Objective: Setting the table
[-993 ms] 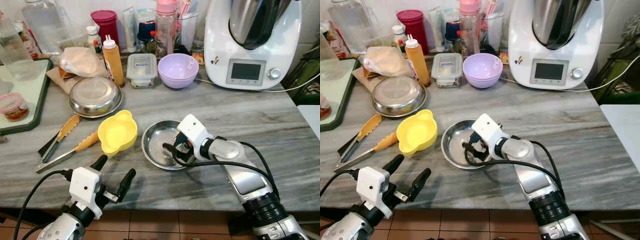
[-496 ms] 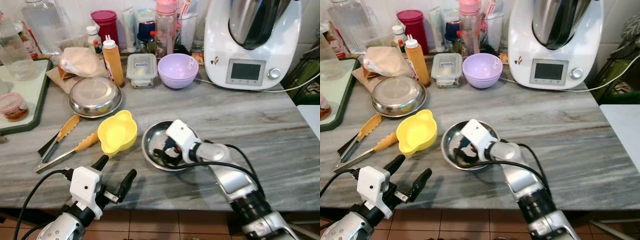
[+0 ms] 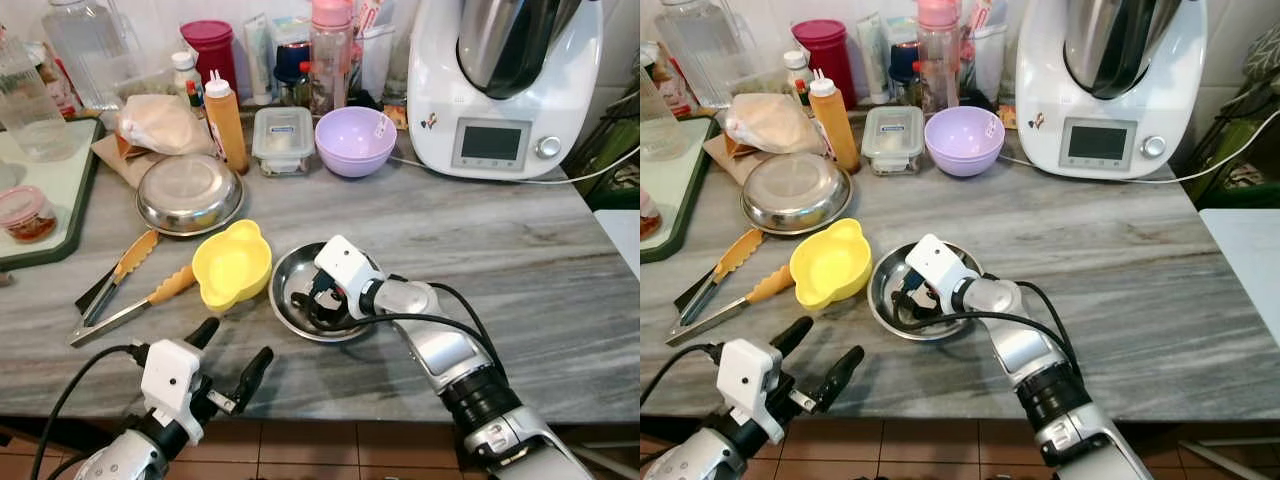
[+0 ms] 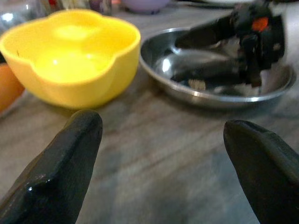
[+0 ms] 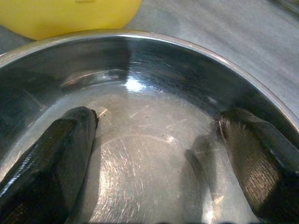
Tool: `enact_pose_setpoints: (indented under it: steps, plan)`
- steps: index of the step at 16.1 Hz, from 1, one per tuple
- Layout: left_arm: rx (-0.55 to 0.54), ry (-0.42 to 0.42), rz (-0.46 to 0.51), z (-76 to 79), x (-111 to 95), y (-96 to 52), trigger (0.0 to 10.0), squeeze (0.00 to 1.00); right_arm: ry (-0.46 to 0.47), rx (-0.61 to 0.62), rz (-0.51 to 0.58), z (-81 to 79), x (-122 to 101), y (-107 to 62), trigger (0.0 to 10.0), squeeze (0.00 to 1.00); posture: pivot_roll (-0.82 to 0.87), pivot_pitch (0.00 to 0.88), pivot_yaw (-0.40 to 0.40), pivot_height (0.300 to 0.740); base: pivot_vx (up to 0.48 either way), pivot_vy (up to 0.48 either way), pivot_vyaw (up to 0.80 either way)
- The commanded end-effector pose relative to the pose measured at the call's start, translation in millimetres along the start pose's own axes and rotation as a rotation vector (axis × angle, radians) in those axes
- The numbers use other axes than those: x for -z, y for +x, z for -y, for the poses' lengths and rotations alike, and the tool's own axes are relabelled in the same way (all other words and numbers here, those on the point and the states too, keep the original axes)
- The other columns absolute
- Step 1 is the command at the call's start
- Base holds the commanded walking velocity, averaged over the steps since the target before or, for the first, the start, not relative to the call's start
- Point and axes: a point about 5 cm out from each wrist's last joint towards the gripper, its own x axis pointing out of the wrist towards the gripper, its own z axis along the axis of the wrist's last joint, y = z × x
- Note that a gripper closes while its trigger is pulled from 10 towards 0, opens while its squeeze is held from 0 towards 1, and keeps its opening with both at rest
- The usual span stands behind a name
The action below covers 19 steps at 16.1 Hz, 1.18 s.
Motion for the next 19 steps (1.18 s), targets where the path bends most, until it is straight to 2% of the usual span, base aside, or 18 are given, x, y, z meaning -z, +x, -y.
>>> enact_pose_setpoints:
  steps: [1,6,10,11,12,13,14,16,17,19]
  plan:
    - [0.010,0.005,-0.014,-0.8,5,-1.8,10.0,0.00,-0.008,-0.009,-0.012,-1.5,2,2.5,10.0,0.00,-0.05,0.128,0.015,0.740,0.000,0.000,0.00]
    - [0.010,-0.002,-0.028,0.9,20,-5.0,10.0,0.00,0.000,-0.008,0.008,-1.6,-1,7.5,10.0,0.00,-0.05,0.128,0.018,0.740,0.000,0.000,0.00]
    - [0.016,-0.002,-0.014,24.3,24,-1.1,10.0,0.00,-0.008,0.047,0.089,10.5,-3,-10.6,10.0,0.00,-0.05,0.127,0.017,0.740,0.000,0.000,0.00]
    - [0.009,0.001,-0.002,31.4,25,2.9,10.0,0.00,0.002,0.070,0.143,14.5,-6,-18.7,10.0,0.00,-0.06,0.124,0.017,0.740,0.000,0.000,0.00]
    - [0.005,-0.002,0.022,63.2,24,20.4,10.0,0.00,0.021,0.098,0.240,18.9,-12,-31.3,10.0,0.00,-0.06,0.124,0.017,0.740,0.000,0.000,0.00]
    - [-0.027,-0.012,0.056,77.6,19,29.5,10.0,0.00,0.020,0.114,0.288,20.8,-15,-38.5,10.0,0.00,-0.06,0.121,0.017,0.740,0.000,0.000,0.00]
    - [-0.074,-0.025,0.097,82.8,12,36.1,10.0,0.00,0.004,0.136,0.347,21.7,-19,-47.8,10.0,0.00,-0.06,0.121,0.017,0.740,0.000,0.000,0.00]
    - [-0.135,-0.009,0.150,84.0,2,45.7,10.0,0.00,-0.006,0.156,0.397,19.7,-22,-57.6,10.0,0.00,-0.08,0.115,0.021,0.740,0.000,0.000,0.00]
    - [-0.156,0.020,0.168,88.0,-2,54.4,10.0,0.00,-0.016,0.151,0.427,15.9,-25,-63.0,10.0,0.00,-0.09,0.108,0.023,0.740,0.000,0.000,0.00]
    - [-0.166,0.038,0.173,98.8,-4,61.3,10.0,0.00,-0.013,0.151,0.451,14.4,-29,-67.1,10.0,0.00,-0.09,0.104,0.025,0.740,0.000,0.000,0.00]
